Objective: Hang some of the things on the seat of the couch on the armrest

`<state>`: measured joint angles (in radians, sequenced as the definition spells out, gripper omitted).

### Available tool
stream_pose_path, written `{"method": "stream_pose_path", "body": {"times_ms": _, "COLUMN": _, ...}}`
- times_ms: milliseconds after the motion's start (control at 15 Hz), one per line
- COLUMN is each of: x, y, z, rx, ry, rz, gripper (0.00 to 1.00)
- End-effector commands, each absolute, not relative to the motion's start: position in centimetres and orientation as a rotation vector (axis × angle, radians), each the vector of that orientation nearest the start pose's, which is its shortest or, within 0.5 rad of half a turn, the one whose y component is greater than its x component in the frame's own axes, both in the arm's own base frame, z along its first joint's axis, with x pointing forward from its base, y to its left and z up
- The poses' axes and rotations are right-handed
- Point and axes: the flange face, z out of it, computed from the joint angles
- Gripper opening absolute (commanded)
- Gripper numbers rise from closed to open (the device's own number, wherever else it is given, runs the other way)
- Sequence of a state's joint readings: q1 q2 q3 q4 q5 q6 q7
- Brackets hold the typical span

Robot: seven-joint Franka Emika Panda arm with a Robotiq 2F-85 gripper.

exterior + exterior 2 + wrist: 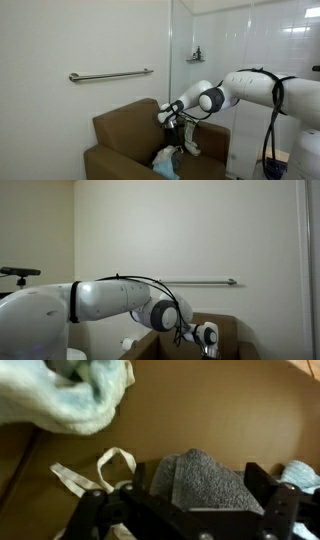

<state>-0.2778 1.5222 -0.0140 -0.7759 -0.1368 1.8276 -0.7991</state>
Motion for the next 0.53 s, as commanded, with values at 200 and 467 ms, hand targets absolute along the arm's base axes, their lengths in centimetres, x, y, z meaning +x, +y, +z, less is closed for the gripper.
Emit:
{"method": "stream_pose_path", "body": {"times_ms": 200, "x": 64.2, "y": -13.7, "z": -14.0, "rx": -2.834, "ry": -1.145, "rz": 0.335, "gripper": 1.0}}
{"method": "stream_pose_path", "body": {"times_ms": 467, "x": 60.4, "y": -12.0, "z": -15.4, "rx": -2.769, "ry": -1.413, "rz": 0.167, "gripper": 1.0}}
